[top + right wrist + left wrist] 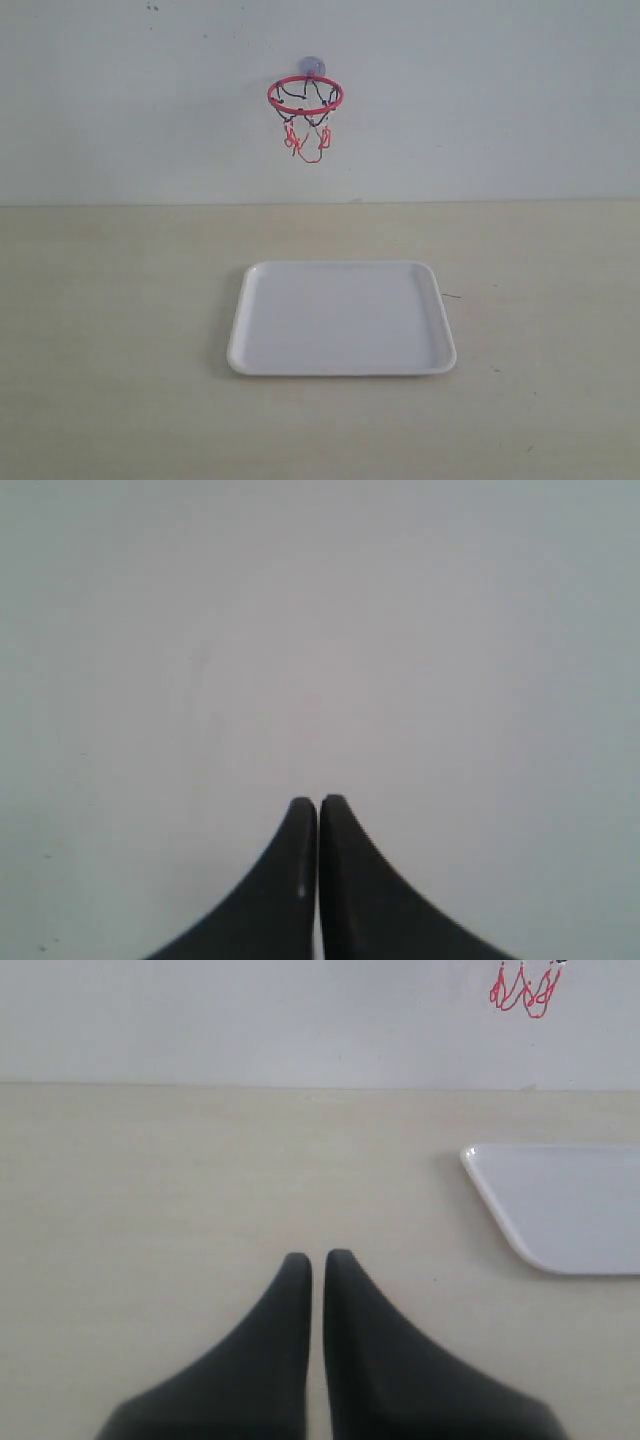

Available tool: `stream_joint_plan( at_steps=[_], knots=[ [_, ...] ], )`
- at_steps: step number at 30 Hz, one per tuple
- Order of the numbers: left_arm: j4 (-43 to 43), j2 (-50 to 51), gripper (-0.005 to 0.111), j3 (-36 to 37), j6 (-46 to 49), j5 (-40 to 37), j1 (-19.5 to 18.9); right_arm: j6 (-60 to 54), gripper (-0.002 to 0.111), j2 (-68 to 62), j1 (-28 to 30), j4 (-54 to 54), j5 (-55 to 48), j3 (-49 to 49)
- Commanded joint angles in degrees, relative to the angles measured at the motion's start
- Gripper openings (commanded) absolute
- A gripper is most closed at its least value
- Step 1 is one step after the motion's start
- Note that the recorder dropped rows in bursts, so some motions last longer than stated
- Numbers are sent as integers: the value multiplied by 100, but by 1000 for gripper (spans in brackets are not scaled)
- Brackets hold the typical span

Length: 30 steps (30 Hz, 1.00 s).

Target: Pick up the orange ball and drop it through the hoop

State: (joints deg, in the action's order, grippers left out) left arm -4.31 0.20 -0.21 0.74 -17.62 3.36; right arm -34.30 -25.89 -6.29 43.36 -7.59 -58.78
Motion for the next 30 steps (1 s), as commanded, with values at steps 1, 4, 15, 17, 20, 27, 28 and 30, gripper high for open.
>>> stream_joint_plan(
  at_steps=[1,4,15,17,20,27,28,30],
  knots=[
    [-62,-20,4,21,18,12,-10,-58,0,906,-3,-39,1382,1988],
    [-62,-20,4,21,18,12,-10,-17,0,1511,-3,-24,1824,3339],
    [-62,-20,4,21,18,12,-10,1050,0,2065,-3,-58,1645,5138],
    [-62,-20,4,21,18,12,-10,1625,0,2065,-3,-1043,1600,5138],
    [-62,-20,4,21,18,12,-10,3707,0,2065,-3,-3789,1591,5138],
    [-62,-20,4,21,18,12,-10,3828,0,2201,-3,-4262,1247,5138],
    [-62,-20,4,21,18,12,-10,3758,0,2290,-3,-4272,955,5167],
    [-62,-20,4,21,18,12,-10,3626,0,2491,-3,-4271,558,5322]
  ],
)
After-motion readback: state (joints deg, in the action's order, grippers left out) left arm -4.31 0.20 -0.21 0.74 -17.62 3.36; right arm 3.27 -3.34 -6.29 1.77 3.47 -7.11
